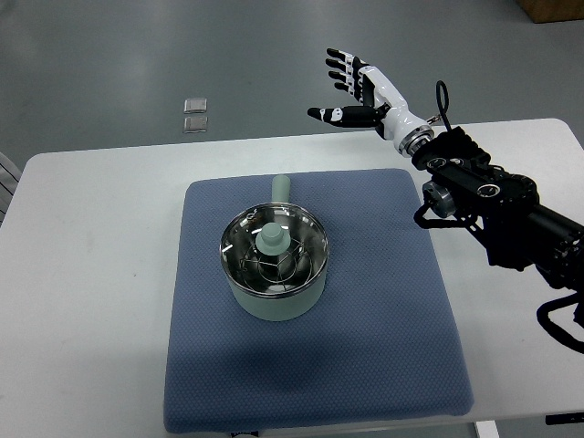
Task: Open lid and place right of pot
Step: 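Swing the right hand over the pot toward the glass lid knob, then lower the right hand onto the lid and position fingers around the knob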
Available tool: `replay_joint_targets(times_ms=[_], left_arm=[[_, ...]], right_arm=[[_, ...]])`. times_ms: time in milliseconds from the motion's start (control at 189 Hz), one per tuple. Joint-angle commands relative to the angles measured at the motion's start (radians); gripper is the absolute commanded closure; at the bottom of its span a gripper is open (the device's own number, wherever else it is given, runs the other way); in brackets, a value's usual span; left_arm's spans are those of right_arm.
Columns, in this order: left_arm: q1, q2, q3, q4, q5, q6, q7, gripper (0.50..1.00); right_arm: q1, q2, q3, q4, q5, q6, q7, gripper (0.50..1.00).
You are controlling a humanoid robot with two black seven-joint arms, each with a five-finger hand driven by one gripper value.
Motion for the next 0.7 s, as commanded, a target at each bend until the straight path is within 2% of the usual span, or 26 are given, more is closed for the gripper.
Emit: replay_joint_targets(times_ms=[0, 69, 74, 148, 201, 207, 292, 339, 345, 355, 429, 435, 445, 562, 567, 578, 694], left_arm=[[0.0, 0.0, 0.001, 0.0, 0.0, 0.0, 0.0, 0.5], [0.0, 0.0, 0.001, 0.0, 0.0, 0.0, 0.0, 0.5], [0.0, 0.0, 0.001, 0.0, 0.0, 0.0, 0.0, 0.5], [0.0, 0.0, 0.001, 0.0, 0.0, 0.0, 0.0, 0.5], [0.0, 0.0, 0.001, 0.0, 0.0, 0.0, 0.0, 0.5], [0.0, 0.0, 0.001, 0.0, 0.0, 0.0, 0.0, 0.5], [0.0, 0.0, 0.001, 0.0, 0.0, 0.0, 0.0, 0.5], [0.0, 0.0, 0.001, 0.0, 0.0, 0.0, 0.0, 0.5], [0.0, 0.0, -0.001, 0.0, 0.0, 0.0, 0.0, 0.5], [0.0, 0.0, 0.001, 0.0, 0.0, 0.0, 0.0, 0.5], [0.0, 0.0, -0.001, 0.0, 0.0, 0.0, 0.0, 0.5], [0.0, 0.0, -0.001, 0.0, 0.0, 0.0, 0.0, 0.5], [0.0, 0.0, -0.001, 0.0, 0.0, 0.0, 0.0, 0.5], [0.0, 0.0, 0.001, 0.0, 0.0, 0.0, 0.0, 0.5], [0.0, 0.0, -0.001, 0.0, 0.0, 0.0, 0.0, 0.5], [-0.001, 0.0, 0.001, 0.0, 0.0, 0.0, 0.0, 0.5], [0.0, 0.0, -0.001, 0.0, 0.0, 0.0, 0.0, 0.5]], right_arm=[[0.066, -0.059, -0.083, 0.038, -0.107, 0.061, 0.003, 0.568], [0.079, -0.073, -0.097, 0.05, -0.13, 0.076, 0.003, 0.568], [0.116, -0.1, -0.138, 0.08, -0.189, 0.11, 0.003, 0.568], [0.184, -0.122, -0.203, 0.137, -0.296, 0.161, 0.003, 0.568], [0.184, -0.122, -0.203, 0.137, -0.296, 0.161, 0.003, 0.568], [0.232, -0.142, -0.238, 0.168, -0.366, 0.193, 0.012, 0.568], [0.3, -0.159, -0.275, 0.219, -0.463, 0.276, 0.033, 0.568], [0.3, -0.159, -0.275, 0.219, -0.463, 0.276, 0.033, 0.568], [0.335, -0.163, -0.293, 0.254, -0.522, 0.331, 0.039, 0.568], [0.342, -0.163, -0.298, 0.262, -0.535, 0.343, 0.041, 0.568], [0.357, -0.165, -0.304, 0.277, -0.56, 0.362, 0.044, 0.568], [0.391, -0.171, -0.312, 0.313, -0.617, 0.397, 0.056, 0.57], [0.4, -0.172, -0.312, 0.321, -0.63, 0.403, 0.058, 0.568], [0.443, -0.172, -0.315, 0.355, -0.698, 0.435, 0.072, 0.57], [0.472, -0.169, -0.324, 0.386, -0.761, 0.464, 0.081, 0.57], [0.478, -0.166, -0.325, 0.392, -0.779, 0.468, 0.082, 0.57], [0.53, -0.159, -0.333, 0.444, -0.915, 0.478, 0.097, 0.57]])
